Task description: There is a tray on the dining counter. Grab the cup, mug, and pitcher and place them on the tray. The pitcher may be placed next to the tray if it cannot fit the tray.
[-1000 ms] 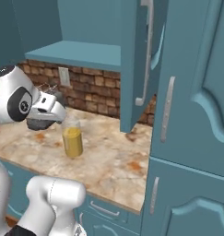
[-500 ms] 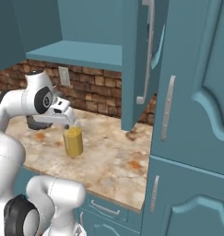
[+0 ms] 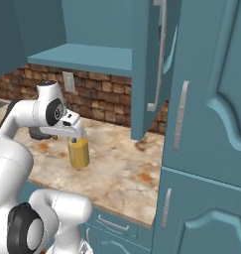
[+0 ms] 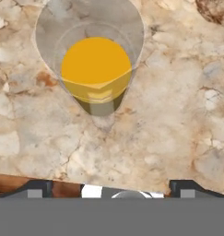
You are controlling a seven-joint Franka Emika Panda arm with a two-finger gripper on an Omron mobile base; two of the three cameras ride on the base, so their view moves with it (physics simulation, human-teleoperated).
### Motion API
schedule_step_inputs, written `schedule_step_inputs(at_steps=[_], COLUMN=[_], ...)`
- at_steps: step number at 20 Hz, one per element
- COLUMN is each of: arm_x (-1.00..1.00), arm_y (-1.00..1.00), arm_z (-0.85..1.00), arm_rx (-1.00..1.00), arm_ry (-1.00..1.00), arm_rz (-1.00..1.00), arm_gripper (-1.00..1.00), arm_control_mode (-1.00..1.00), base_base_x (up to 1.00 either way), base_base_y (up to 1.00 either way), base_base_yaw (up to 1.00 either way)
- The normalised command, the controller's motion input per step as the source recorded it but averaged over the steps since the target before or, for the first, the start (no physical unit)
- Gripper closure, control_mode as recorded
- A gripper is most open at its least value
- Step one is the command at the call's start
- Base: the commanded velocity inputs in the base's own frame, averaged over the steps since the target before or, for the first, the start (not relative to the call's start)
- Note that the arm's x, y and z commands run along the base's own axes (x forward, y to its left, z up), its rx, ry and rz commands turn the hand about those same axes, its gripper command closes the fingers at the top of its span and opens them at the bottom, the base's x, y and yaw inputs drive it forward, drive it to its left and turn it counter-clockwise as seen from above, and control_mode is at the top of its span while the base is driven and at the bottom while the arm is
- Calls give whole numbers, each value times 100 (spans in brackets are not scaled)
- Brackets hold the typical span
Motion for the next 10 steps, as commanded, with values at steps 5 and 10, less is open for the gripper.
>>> schedule_step_inputs(at_steps=[5,10], arm_x=[0,6], arm_y=[0,0], arm_z=[-23,-3], arm_rx=[3,0], arm_ry=[-14,-16], arm_rz=[0,0], arm_gripper=[-100,-100], arm_control_mode=[-100,-100], base_base_x=[0,0], base_base_y=[0,0], base_base_yaw=[0,0])
